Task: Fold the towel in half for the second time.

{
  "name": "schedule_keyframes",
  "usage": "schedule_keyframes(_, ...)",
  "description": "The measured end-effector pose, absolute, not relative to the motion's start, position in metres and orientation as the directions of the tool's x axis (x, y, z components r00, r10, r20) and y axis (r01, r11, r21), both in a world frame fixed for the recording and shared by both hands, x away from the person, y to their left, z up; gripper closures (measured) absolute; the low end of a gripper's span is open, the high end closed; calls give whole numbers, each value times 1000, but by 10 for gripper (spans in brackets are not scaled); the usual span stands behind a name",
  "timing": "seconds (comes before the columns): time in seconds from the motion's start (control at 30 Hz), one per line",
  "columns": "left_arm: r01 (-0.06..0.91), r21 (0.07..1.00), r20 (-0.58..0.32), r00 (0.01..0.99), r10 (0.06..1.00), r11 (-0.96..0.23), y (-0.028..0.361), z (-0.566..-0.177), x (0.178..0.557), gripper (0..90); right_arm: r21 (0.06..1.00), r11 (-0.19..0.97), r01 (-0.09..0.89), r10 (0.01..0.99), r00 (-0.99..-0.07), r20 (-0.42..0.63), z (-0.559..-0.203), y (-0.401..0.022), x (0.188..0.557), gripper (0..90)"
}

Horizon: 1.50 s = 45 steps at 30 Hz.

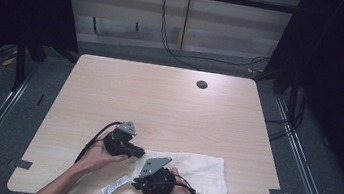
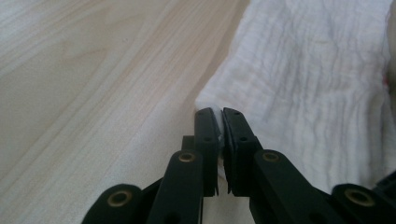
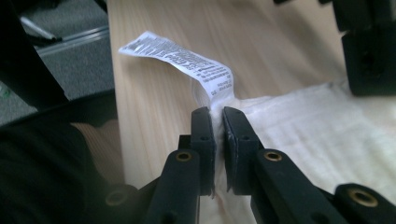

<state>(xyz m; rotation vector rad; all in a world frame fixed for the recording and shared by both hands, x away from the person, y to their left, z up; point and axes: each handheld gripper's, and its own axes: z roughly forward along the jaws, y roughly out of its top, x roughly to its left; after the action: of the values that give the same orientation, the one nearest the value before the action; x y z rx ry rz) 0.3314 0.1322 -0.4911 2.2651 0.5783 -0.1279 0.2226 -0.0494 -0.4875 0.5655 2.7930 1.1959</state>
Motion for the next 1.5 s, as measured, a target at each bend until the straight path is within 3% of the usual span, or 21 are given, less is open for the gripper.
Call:
schedule_keyframes(0.2,468,706,-287,875,390,-531,141,-482,335,852,731,590,344,377,-917,128,-478,-57,227,837)
schedule_keyframes(0.7,485,763,-312,856,413,-428,157,-456,341,852,802,507,315,387,-915,115,-446,-65,231,837)
schedule_keyframes(1.17,494,783,-286,826,486,-378,195,-435,350,854,820,488,297,367,-923,116,-428,-36,254,838)
schedule_keyframes(1.33,471,790,-237,826,512,-393,205,-428,350,853,832,482,275,353,-930,103,-422,-20,258,838)
schedule_keyframes(1.5,488,793,-253,808,532,-364,215,-427,352,855,832,495,251,343,-936,78,-413,-11,264,840)
